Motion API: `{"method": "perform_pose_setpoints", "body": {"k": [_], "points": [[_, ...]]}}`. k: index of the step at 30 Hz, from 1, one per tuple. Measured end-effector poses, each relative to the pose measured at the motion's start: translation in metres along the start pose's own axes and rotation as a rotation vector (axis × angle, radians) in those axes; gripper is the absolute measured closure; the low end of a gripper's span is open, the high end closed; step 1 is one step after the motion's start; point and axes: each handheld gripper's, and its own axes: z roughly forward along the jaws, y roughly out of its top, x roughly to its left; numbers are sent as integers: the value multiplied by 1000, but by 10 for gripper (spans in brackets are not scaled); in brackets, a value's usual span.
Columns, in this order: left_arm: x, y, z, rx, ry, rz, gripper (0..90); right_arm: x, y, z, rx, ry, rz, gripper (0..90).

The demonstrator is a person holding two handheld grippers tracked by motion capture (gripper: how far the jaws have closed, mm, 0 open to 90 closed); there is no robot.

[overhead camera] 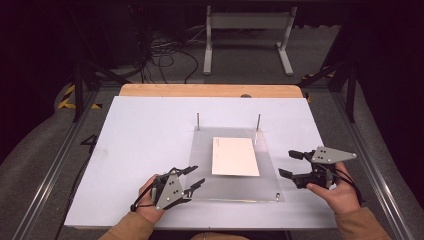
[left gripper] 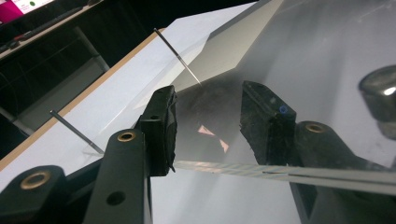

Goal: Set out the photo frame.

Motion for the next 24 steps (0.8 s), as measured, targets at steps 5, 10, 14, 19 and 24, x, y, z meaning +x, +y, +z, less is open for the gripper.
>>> {"method": "perform_pose_setpoints", "body": {"k": [5,10,14,19,24], "points": [[0,0,0,0,0,-1,547,11,-9,3,58,2,-51,223],[0,0,0,1,-1,-6,547,21,-14,11,81,16,-103,203],[0,1,-1,6,4,-12,547,25,-13,14,33,39,-131,187],[1,1,0,1,-2,-9,546,32,-9,15,-17,58,-195,155],[1,2,0,1,-3,-14,544,37,-4,17,-49,73,-256,141]]}}
